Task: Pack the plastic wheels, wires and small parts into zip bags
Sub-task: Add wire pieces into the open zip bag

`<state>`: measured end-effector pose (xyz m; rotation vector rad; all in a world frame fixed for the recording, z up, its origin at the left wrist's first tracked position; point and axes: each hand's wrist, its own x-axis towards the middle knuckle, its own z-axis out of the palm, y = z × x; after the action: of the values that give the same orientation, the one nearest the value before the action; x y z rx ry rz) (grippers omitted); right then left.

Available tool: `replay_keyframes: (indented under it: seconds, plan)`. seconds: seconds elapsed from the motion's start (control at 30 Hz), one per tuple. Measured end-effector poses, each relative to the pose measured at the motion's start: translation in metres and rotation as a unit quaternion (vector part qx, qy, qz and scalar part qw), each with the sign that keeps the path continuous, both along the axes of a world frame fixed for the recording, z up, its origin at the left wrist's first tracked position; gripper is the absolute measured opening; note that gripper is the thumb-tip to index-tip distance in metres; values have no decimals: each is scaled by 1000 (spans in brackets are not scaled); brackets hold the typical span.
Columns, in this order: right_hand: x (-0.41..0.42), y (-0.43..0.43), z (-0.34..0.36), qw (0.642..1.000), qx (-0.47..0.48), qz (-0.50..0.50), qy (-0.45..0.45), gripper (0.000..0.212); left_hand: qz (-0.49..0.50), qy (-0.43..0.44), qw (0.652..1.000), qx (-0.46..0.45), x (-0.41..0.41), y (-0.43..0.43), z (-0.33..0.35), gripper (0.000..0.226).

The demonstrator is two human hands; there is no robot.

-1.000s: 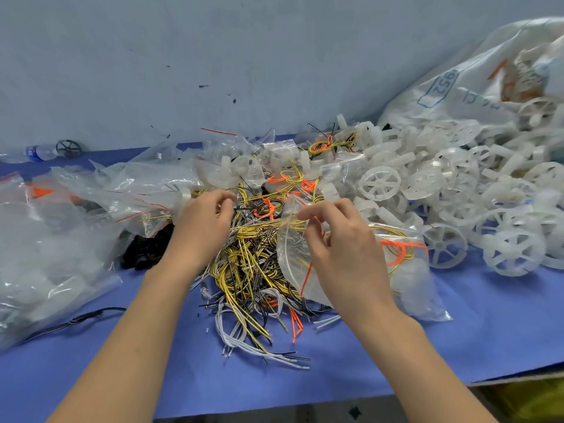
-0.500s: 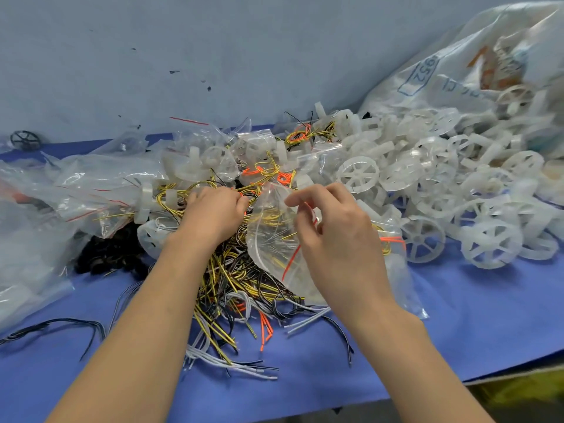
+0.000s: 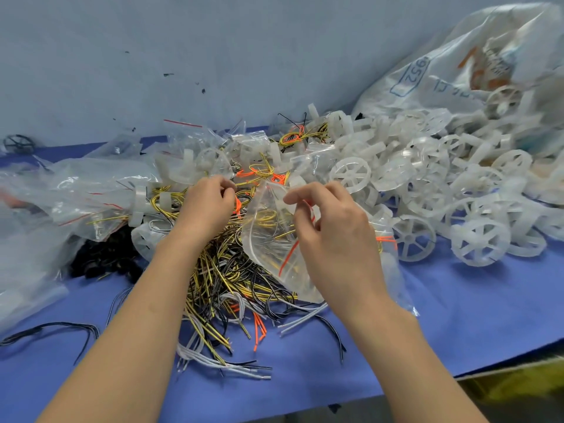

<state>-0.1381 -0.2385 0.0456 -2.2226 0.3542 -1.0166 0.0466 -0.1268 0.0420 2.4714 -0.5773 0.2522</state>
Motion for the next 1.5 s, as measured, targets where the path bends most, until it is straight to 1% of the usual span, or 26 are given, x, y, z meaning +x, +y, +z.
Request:
replay_keyframes:
  seconds: [0.07,0.17,0.3,0.4,0.47,0.5,0.57,0.63,0.7,0.77,0.83,0.93,1.03,1.1,1.17,1.23,1.3,1.37,1.43,1.5]
  plan:
    - [0,1,0,1000,3,0,1,15,1,-6,998,-68,0,5,5,18]
    - [2,3,0,1000,4,1,5,15,0,-35,991,-128,-1,16,11,17]
    - [4,4,0,1000,7,-2,2,16,-10,3,977,-215,-1,30,18,21]
    - [6,4,1,1000,9,-2,0,17,-8,1,970,-244,-1,38,24,26]
    - [7,4,1,1000,10,-3,2,17,-9,6,969,-246,0,43,24,27]
    - [7,4,1,1000,10,-3,3,17,-13,13,972,-233,1,44,24,26]
    - [7,5,2,1000,13,-1,7,17,-19,29,984,-174,2,45,20,25]
    - [7,4,2,1000,21,4,9,17,-21,32,995,-87,2,45,15,27]
    - [6,3,2,1000,23,5,10,17,-37,24,999,9,0,44,13,33]
    - [5,2,2,1000,19,2,12,17,-54,8,995,85,-4,42,14,40]
    - [5,2,2,1000,17,1,14,18,-68,2,988,136,-4,42,18,44]
    - [5,1,1,1000,14,2,15,18,-68,21,976,205,-4,41,21,38]
    - [5,1,1,1000,8,-1,15,17,-40,-4,954,298,-3,39,18,33]
    - [4,1,1,1000,6,-2,14,17,-31,-13,950,309,-5,39,16,31]
    - [3,1,1,1000,6,-3,14,17,-30,-31,953,300,-7,39,17,27]
    - [3,1,1,1000,8,-1,15,17,-35,-46,965,254,-9,40,20,25]
    - [4,2,2,1000,10,1,14,17,-51,-43,986,156,-10,39,24,25]
    - [5,3,2,1000,8,2,14,17,-61,-44,996,51,-11,38,28,25]
    - [5,4,2,1000,7,1,14,17,-56,-71,995,-37,-12,37,34,24]
    - [5,4,2,1000,5,0,15,17,-44,-106,986,-117,-14,39,42,22]
